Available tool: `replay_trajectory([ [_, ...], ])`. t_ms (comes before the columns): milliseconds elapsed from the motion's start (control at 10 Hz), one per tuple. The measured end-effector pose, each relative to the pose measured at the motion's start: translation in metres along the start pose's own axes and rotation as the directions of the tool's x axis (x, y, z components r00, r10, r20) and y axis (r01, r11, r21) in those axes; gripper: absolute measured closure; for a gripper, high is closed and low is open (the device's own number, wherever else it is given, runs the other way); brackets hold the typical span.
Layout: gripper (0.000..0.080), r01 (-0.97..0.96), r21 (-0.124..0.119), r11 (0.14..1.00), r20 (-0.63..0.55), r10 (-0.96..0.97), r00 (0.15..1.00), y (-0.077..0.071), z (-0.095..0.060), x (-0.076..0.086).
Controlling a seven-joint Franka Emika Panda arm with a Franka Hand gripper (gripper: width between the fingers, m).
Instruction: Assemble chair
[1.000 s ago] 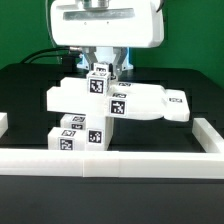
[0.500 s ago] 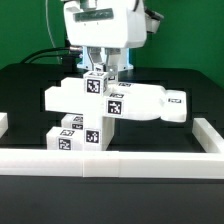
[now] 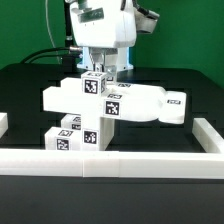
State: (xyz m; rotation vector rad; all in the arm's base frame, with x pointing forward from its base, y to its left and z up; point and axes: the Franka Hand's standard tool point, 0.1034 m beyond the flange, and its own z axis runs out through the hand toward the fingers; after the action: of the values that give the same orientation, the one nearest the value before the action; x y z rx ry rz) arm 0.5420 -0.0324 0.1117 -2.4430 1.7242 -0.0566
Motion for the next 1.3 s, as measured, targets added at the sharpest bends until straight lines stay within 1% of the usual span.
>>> replay_trajectory([
  [100,0.0272,0.051,-0.003,0.999,-0.003,-0.051,0.999,-0.0049,-0.0012,-0.0009],
  [200,0.0272,0.135,0.009,0.991,-0.009,-0.135,0.991,-0.0069,-0.0021,0.0005],
  [300,0.0176,0.222,0.006,0.975,-0.010,-0.221,0.975,-0.0061,-0.0017,0.0007],
  [400,0.0158,0.290,0.005,0.957,-0.010,-0.290,0.957,-0.0061,-0.0017,0.0008],
  [500,0.0158,0.358,0.004,0.934,-0.011,-0.358,0.934,-0.0061,-0.0017,0.0009],
  [600,0.0151,0.435,-0.007,0.901,-0.015,-0.435,0.901,-0.0061,-0.0016,0.0008],
  [700,0.0151,0.583,-0.044,0.811,-0.022,-0.584,0.811,-0.0061,-0.0011,0.0007],
  [1000,0.0150,0.799,-0.056,0.598,-0.006,-0.801,0.599,-0.0049,0.0002,0.0024],
  [1100,0.0150,0.837,-0.057,0.545,-0.001,-0.838,0.545,-0.0049,0.0004,0.0008],
  [1300,0.0150,0.923,-0.054,0.381,0.009,-0.924,0.382,-0.0055,-0.0021,0.0007],
])
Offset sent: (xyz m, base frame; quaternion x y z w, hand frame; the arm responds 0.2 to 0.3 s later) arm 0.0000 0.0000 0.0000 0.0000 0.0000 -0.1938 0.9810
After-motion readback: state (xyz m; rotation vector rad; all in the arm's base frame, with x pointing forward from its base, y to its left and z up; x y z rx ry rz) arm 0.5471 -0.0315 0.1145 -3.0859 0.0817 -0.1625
